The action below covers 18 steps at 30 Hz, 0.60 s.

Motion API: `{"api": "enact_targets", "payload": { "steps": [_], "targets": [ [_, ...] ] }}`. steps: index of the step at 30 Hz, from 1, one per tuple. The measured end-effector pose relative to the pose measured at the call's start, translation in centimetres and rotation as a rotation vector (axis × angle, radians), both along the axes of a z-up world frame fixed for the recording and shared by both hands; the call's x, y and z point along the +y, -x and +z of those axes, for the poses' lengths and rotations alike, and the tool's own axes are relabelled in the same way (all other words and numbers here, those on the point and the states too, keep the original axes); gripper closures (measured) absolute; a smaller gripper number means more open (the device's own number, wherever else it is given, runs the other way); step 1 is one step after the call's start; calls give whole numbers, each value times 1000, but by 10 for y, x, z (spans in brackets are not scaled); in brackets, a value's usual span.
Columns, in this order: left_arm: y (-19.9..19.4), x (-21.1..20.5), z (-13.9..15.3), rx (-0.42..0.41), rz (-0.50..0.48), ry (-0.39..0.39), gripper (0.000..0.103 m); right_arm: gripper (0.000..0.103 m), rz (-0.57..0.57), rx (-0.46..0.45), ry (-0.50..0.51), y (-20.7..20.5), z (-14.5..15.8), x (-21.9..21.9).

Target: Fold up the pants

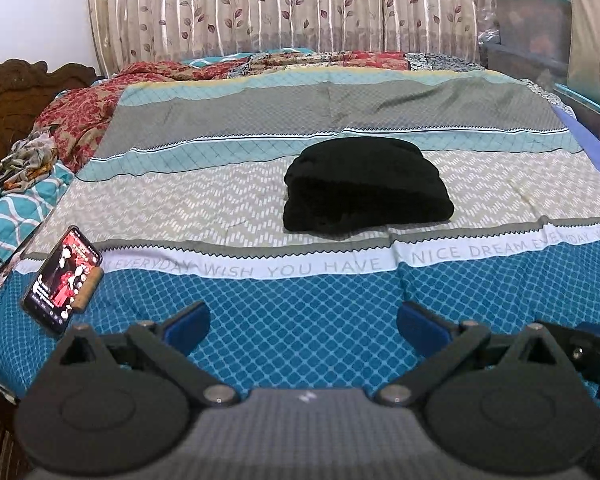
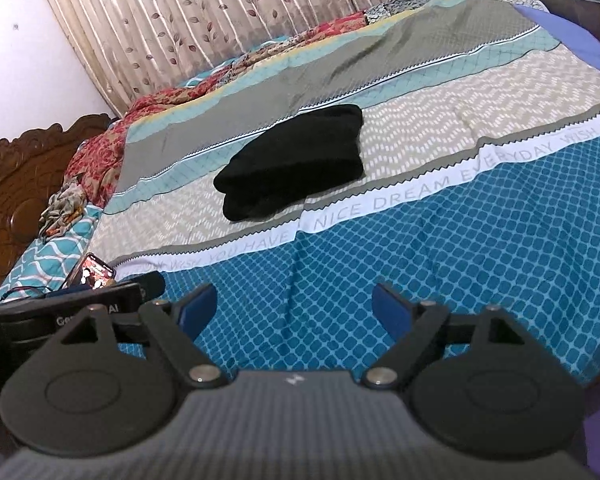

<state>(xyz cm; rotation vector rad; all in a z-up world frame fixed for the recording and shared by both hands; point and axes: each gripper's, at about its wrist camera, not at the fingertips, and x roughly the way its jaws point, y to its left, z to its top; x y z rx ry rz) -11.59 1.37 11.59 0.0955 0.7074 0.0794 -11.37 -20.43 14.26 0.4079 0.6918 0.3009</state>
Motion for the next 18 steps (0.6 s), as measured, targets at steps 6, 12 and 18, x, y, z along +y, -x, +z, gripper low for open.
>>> {"api": "enact_targets", "payload": {
  "steps": [6, 12, 18],
  "targets": [
    [-3, 3, 0, -8, 13, 0, 0, 17, -9, -1, 5, -2, 0, -3],
    [-2, 2, 0, -25, 6, -22, 0, 17, -30, -4, 9, -3, -2, -5],
    [-2, 0, -2, -23, 9, -48, 0, 17, -35, 1, 15, -4, -4, -5]
  ]
}}
